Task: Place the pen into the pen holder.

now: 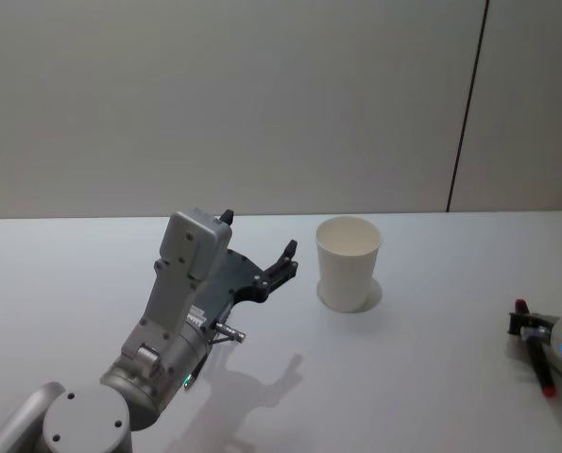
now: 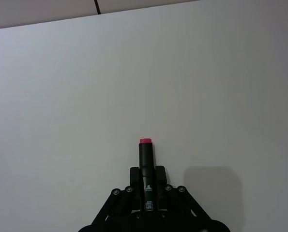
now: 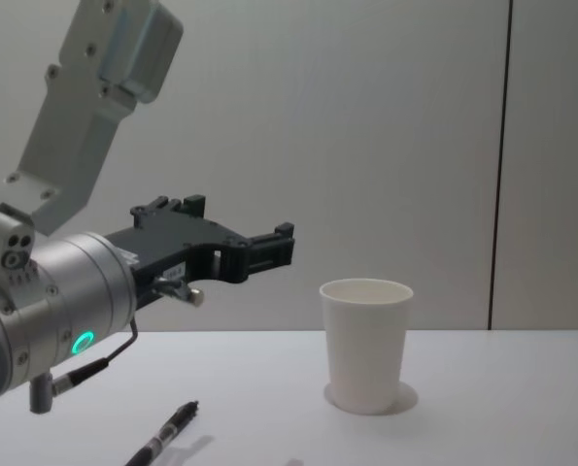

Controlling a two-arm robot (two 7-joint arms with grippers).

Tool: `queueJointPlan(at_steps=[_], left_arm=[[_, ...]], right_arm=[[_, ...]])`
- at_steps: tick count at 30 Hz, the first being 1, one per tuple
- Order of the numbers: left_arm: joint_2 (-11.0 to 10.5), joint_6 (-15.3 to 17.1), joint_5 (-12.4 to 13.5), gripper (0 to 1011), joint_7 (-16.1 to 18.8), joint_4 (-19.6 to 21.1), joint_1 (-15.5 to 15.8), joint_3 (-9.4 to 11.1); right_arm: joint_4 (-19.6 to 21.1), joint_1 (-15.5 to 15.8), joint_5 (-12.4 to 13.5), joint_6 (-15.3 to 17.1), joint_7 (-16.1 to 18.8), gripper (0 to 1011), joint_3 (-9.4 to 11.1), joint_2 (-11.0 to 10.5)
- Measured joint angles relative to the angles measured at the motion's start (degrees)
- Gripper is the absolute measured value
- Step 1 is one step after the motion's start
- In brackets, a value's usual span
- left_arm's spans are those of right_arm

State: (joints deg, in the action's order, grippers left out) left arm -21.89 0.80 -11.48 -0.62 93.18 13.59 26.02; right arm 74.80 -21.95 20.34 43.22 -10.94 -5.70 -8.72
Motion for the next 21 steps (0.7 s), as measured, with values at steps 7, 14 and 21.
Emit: queueJointPlan(at_steps=[7, 14, 21], left_arm=[[0.0, 0.0, 0.0, 1000, 0.0, 0.0, 0.0, 0.0], [0.0, 0.0, 0.0, 1000, 0.0, 0.0, 0.0, 0.0], [0.0, 0.0, 0.0, 1000, 0.0, 0.0, 0.0, 0.0]], right_arm=[[-0.6, -0.2, -0.5, -0.3, 0.5, 173, 0.1, 0.1], [-0.6, -0.1, -1.1, -1.0, 1.0, 173, 0.2, 0.1], [0.5, 0.4, -2.5, -3.0, 2.5, 173, 0.1, 0.0]])
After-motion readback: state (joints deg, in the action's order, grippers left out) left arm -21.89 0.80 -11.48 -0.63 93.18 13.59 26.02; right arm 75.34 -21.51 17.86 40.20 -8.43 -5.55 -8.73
